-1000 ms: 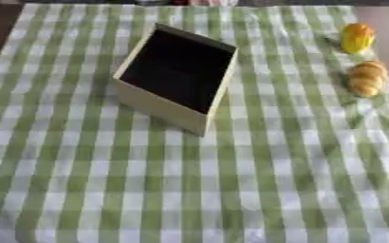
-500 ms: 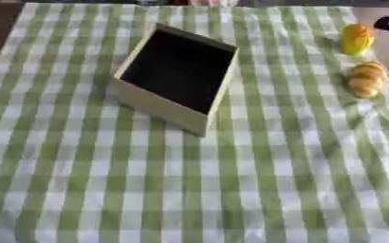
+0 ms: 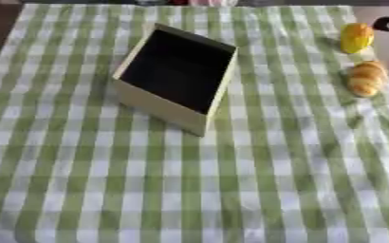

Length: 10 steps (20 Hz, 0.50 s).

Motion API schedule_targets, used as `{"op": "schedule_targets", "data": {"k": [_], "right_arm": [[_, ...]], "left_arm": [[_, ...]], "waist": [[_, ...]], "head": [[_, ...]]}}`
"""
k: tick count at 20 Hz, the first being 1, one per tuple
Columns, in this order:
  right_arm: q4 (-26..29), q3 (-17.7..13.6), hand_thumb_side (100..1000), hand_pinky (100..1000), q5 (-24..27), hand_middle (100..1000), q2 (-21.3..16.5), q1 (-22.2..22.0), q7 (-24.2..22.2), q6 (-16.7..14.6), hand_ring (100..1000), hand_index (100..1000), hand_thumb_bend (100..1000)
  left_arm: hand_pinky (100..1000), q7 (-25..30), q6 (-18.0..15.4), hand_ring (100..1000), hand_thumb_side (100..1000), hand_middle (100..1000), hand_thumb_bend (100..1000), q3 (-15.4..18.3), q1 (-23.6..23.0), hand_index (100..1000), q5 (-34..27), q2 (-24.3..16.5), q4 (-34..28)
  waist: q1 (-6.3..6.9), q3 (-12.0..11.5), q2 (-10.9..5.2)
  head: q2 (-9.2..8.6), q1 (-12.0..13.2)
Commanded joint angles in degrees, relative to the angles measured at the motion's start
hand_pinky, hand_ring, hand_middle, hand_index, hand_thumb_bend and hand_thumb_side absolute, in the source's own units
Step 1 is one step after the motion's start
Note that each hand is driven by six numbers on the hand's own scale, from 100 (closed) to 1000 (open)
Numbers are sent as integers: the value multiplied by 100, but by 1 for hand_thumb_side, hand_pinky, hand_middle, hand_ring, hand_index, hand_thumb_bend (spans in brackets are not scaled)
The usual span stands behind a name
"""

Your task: Pick up objects on the table and place them in the box.

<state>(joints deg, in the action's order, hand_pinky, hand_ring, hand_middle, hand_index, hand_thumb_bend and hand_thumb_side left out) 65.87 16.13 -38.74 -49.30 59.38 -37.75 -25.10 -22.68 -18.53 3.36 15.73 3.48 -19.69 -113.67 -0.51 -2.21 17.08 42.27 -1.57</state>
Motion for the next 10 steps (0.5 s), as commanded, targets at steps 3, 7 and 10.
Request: {"op": "schedule_targets", "data": {"k": [3, 7, 10], "right_arm": [[-56, -62, 100, 884, -1, 923, -192, -95, -75, -27, 932, 898, 368], [-153, -59, 100, 886, 70, 921, -223, -296, -95, -19, 931, 901, 435], [-188, -67, 100, 886, 82, 923, -267, -433, -121, -34, 932, 901, 371]], "left_arm": [[672, 47, 24, 734, 655, 824, 202, -6, 61, 843, -9, -111, -92], [672, 55, 29, 735, 655, 824, 201, -8, 81, 842, -23, -101, -92], [672, 65, 41, 735, 659, 825, 198, -11, 84, 842, -30, -94, -92]], "waist": [[-2, -7, -71], [16, -24, -55], [22, -25, -40]], "head": [[-44, -40], [-60, -51], [-70, -42]]}}
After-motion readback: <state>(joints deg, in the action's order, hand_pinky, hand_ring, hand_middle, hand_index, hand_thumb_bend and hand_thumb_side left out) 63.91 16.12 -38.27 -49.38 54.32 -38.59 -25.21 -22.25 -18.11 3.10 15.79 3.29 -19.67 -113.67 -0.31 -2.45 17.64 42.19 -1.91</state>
